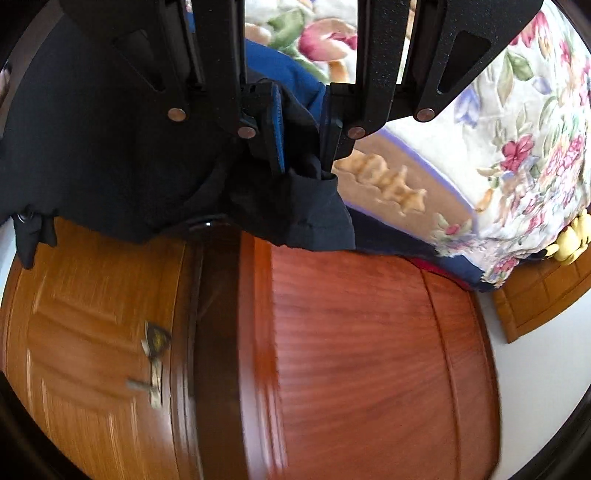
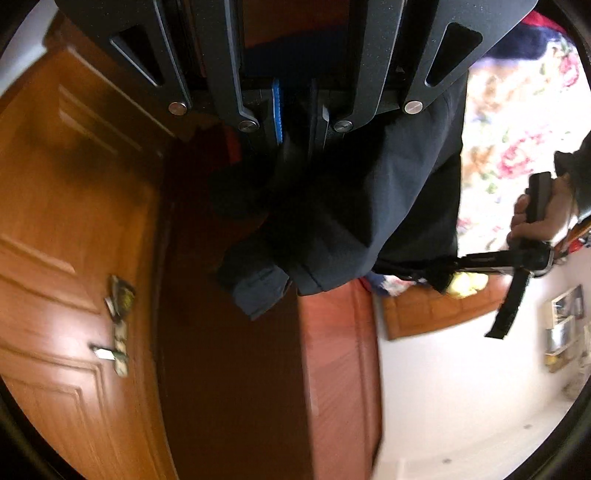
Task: Fold large clothes
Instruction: 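Carry the coat bundle with both tools and set it beside the blue cloth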
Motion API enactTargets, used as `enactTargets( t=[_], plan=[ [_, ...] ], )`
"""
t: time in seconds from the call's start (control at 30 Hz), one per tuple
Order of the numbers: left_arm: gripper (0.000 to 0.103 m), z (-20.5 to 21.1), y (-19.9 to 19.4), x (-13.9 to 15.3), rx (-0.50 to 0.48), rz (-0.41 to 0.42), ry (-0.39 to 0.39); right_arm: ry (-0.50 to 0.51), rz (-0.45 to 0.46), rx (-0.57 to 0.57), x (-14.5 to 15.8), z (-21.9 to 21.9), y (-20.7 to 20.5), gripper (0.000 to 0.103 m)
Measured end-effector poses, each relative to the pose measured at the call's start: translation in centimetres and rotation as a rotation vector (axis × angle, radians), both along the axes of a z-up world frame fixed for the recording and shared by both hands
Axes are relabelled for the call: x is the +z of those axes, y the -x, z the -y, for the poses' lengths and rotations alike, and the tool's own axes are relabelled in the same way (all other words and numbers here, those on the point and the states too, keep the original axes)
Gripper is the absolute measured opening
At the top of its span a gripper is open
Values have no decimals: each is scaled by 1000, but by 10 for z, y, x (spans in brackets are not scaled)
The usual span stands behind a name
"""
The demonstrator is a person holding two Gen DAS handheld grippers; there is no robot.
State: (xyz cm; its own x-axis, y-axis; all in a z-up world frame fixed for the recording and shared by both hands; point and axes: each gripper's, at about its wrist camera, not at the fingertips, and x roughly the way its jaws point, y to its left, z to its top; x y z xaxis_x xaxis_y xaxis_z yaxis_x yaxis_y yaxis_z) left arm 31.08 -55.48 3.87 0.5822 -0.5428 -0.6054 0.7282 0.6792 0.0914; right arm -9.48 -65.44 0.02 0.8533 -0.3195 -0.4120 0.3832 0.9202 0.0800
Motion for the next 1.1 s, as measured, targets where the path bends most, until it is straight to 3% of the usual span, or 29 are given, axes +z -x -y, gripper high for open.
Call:
enactTargets(
  t=[0.13,0.2,0.3,0.43,0.5,0.6,0.7,0.87,1.0,1.1],
  plan=[
    [20,4,-4,-30,31,-32,-70,-34,-66,-49,-23,5,-10,12],
    [32,-6,-7,-41,20,-61,-101,-34,-76,-72,-22,5,-19,17],
    [36,-22,-8,-49,11,-70,-129,-12,-71,-121,-6,-2,-33,31],
    [41,-57,-1,-52,6,-85,-110,62,-70,-134,15,-24,-36,36],
    [51,-80,8,-54,0,-99,-85,104,-59,-179,26,-34,-31,36],
    [60,-106,21,-59,-8,-107,-72,97,-20,-171,47,-47,-29,37],
    [65,-128,36,-64,-17,-104,-45,102,-38,-119,52,-59,-43,37],
    [66,-169,60,-62,-25,-117,8,49,-121,-70,34,-48,-77,37],
    [66,-201,78,-60,-32,-136,28,-22,-235,-118,11,-12,-106,37],
    [68,-231,90,-59,-12,-141,35,-6,-297,-129,3,-8,-116,37]
  ],
)
